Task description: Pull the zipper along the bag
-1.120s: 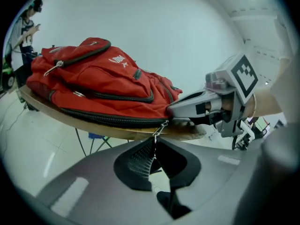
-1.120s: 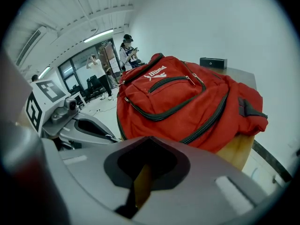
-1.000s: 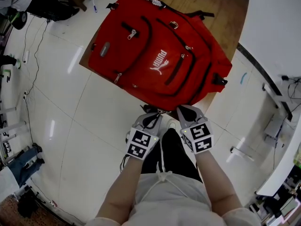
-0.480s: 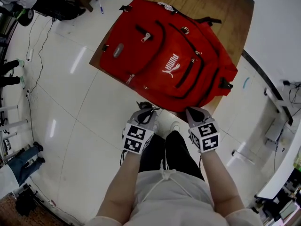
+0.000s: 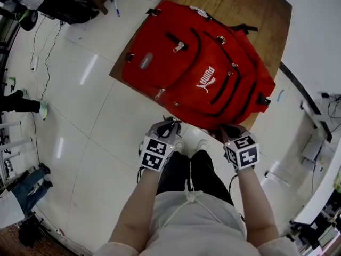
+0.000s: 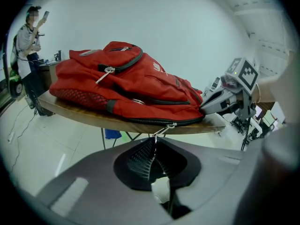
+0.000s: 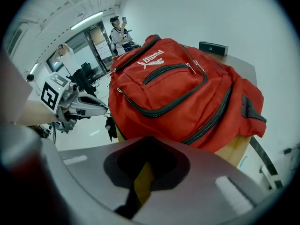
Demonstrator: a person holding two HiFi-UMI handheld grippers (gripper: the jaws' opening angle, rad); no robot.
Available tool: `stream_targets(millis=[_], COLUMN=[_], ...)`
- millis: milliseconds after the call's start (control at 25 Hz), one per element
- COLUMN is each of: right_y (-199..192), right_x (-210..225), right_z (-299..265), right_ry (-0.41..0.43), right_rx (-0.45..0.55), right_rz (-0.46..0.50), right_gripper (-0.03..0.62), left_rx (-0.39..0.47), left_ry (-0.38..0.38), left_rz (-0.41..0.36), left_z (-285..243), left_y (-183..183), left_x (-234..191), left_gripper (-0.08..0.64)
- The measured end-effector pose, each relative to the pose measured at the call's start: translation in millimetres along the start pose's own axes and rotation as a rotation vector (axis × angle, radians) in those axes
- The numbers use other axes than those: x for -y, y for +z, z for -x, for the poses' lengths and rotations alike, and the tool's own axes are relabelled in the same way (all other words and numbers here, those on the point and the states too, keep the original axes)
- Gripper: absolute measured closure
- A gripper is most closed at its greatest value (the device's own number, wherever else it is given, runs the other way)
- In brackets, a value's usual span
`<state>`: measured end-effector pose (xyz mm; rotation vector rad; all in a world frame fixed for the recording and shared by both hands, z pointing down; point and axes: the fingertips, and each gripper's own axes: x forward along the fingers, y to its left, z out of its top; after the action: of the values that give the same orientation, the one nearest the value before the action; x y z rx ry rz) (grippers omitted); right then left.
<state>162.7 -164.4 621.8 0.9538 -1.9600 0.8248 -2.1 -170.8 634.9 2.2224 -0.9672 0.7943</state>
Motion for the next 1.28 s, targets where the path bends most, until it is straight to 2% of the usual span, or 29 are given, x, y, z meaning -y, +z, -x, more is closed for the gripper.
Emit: stream_targets(millis=[280,680,920,960,1080,1200,1280], right_y=[-0.6,-0.4,0.7,0.4,0.7,7.2,15.9], right_x=[-0.2,0.3,1.2,1.6,1.4,-0.5,-3.9], right_z=[-1.6,-2.0,-2.0,-1.6,0.2,8.1,20.9], right_ry=[-0.016,-0.038,-0.087,-0.097,-0.122,-0.140,-0.153], right_rx=[-0.054,-0.059,-0.016,-0.004,0.018,0.065,0.135], right_rz=[0.009,-0.026,-0.031,-0.039,-0.063,-0.083,-0.098], right_gripper=[0.586,0.586,0.586,0.585,0.586,0.586,0.586], left_rx=[-0.016,0.006,0.004,0.015,0.043,0.079,0.127], left_ry=[0.001,0.056,0.074,0.075,0.070,0.050,0.033], left_rz=[-0.031,0.012,-0.061,-0.077,-0.110,-0.127,-0.133], left_z=[3.6,12.8,12.2,12.9,19.4,31.1,43.1], left_y=[1.2,12.0,12.5,14.6,18.2,27.2,40.0], left_x=[-24.3,-70.3,-68.7,-66.8,-60.2,-50.8,-42.4], left_gripper=[0.543,0.543,0.538,0.524,0.417,0.397,0.397])
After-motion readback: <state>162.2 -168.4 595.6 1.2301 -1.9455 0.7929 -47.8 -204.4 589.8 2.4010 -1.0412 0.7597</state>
